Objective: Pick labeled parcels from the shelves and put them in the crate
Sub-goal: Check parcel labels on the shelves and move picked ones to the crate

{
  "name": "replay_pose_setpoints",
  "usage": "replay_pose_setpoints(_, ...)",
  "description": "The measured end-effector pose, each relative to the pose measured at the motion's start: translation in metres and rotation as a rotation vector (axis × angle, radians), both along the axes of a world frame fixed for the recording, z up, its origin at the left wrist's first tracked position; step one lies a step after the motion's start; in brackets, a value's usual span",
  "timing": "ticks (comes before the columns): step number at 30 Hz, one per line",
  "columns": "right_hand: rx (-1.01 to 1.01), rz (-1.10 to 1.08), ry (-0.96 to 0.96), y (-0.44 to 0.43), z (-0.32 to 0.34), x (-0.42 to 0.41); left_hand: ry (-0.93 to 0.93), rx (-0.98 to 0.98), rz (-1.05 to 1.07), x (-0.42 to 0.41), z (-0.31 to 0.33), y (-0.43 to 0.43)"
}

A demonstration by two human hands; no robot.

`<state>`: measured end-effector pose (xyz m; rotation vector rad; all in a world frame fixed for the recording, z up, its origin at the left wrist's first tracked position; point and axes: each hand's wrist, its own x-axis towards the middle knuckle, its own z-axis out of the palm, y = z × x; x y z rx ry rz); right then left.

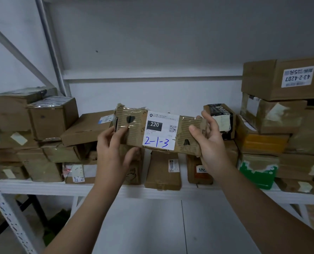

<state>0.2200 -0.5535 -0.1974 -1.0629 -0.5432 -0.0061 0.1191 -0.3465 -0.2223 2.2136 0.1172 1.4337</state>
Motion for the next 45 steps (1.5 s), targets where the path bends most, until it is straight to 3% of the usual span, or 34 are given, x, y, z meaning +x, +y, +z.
replay_pose_setpoints(8, -0.090, -0.001, -0.120, -0.001, 0.007, -0.008, -0.133, -0.009, 0.061, -0.021, -0.002, -0.013)
replay_pose_setpoints(21, -0.153, 0.007, -0.187, -0.003, 0.011, -0.037, -0.159, -0.013, 0.066, -0.044, -0.007, -0.009)
replay_pose_setpoints(26, -0.290, 0.012, -0.127, 0.015, 0.025, -0.043, -0.024, -0.030, 0.017, -0.041, 0.016, 0.025)
replay_pose_setpoints(30, -0.235, -0.070, -0.056, 0.052, 0.031, -0.057, 0.162, 0.109, -0.049, -0.040, 0.026, 0.051)
replay_pose_setpoints(34, -0.015, -0.080, 0.078, 0.097, 0.036, -0.074, 0.168, 0.381, -0.165, -0.056, 0.034, 0.060)
replay_pose_setpoints(36, 0.021, -0.057, 0.071, 0.119, 0.042, -0.083, 0.162, 0.388, -0.231, -0.062, 0.038, 0.067)
replay_pose_setpoints(40, -0.153, -0.121, -0.008, 0.171, 0.040, -0.098, 0.177, 0.260, -0.254, -0.069, 0.049, 0.094)
replay_pose_setpoints(45, -0.627, -0.461, -0.401, 0.210, 0.034, -0.095, 0.247, 0.297, -0.064, -0.069, 0.060, 0.140)
